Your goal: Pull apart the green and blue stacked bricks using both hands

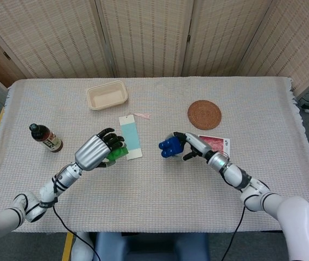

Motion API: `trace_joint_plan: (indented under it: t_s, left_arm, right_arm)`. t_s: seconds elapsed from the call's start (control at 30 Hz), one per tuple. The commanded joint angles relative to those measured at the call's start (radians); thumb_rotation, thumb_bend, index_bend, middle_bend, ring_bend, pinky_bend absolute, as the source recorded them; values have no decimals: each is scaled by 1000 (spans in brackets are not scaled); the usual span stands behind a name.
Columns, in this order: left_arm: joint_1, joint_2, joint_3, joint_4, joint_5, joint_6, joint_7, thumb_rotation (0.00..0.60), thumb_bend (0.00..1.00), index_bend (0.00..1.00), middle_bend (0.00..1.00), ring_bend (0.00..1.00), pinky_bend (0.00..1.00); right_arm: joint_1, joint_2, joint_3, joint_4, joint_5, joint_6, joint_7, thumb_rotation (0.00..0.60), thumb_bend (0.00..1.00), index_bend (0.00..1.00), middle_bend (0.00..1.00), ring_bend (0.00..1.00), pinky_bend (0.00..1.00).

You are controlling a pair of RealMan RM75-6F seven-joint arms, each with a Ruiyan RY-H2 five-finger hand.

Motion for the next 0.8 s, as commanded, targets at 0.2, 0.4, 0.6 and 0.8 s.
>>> trace_joint_plan:
  t_s: [0.2,0.4,0.6,0.8]
  left_arm:
    - [87,37,64,-37,2,-2,9,600,241,831,820,466,265]
    - [127,-1,107,47,5,-43,-54,600,241,830,820,467,279]
    - [169,-37,116,196,-18,-77,-86,600,241,829,820,467,279]
    - [209,-71,114,303,-46,-108,-118,600,241,829,820,466,275]
  right_arm:
    - [-143,328,-12,-395,108,19,-413,600,374,732,606,509,514]
    - [-192,416,-17,-494,138,20,-542,600,373,732,606,510,514]
    - [-228,478,-10,-541,169,11,-629,600,374,732,606,511,514]
    - [-261,446,-18,-494,201,-42,-692,600,373,732,606,513,514]
